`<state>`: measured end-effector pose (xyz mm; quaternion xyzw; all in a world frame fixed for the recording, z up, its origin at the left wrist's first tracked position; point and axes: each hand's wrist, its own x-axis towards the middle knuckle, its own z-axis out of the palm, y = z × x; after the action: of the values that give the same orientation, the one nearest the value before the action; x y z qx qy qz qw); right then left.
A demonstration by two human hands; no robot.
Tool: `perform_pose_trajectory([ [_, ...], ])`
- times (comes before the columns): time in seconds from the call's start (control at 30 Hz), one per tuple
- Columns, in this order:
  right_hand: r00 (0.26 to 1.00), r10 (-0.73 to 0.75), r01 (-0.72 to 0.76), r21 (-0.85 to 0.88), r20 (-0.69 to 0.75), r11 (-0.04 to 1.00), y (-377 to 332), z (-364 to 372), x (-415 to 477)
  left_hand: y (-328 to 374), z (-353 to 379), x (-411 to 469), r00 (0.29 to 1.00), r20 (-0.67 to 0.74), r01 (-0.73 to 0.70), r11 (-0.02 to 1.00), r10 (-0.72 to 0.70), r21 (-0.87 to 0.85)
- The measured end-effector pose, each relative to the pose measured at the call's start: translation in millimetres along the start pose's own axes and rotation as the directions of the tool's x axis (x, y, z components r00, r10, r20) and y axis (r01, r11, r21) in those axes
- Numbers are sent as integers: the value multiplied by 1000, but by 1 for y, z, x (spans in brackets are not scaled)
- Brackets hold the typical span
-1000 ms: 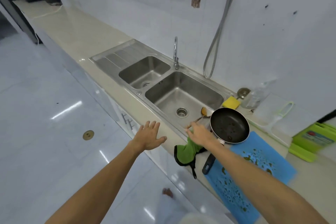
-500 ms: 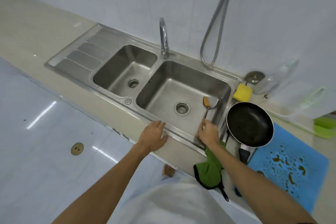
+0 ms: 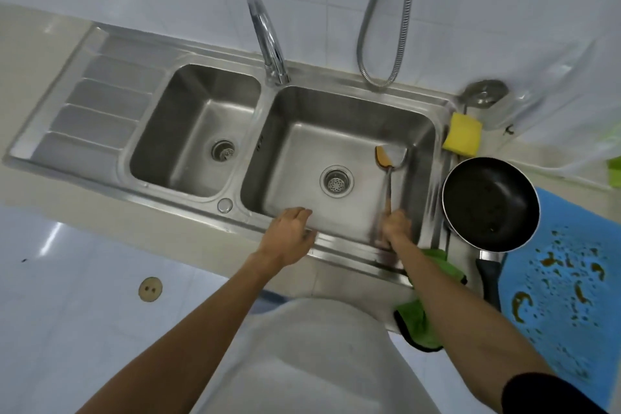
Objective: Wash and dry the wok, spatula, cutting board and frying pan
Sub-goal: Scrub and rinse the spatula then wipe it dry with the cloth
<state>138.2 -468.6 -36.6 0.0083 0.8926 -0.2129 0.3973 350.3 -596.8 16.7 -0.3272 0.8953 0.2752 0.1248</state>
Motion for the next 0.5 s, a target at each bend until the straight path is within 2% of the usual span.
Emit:
perform_pose_trajectory([
  [0.13, 997, 65, -62, 84, -29, 995, -6, 12, 8, -17, -16, 22, 996, 42, -82, 996, 80, 48],
  [0.3, 991, 16, -16, 5, -132, 1000, -6, 23, 6, -44, -34, 42, 988, 43, -149, 986, 146, 76],
  [0.5, 985, -72, 61, -73, -156, 995, -14, 23, -5, -86, -73, 59, 989, 34, -142, 988, 141, 53],
])
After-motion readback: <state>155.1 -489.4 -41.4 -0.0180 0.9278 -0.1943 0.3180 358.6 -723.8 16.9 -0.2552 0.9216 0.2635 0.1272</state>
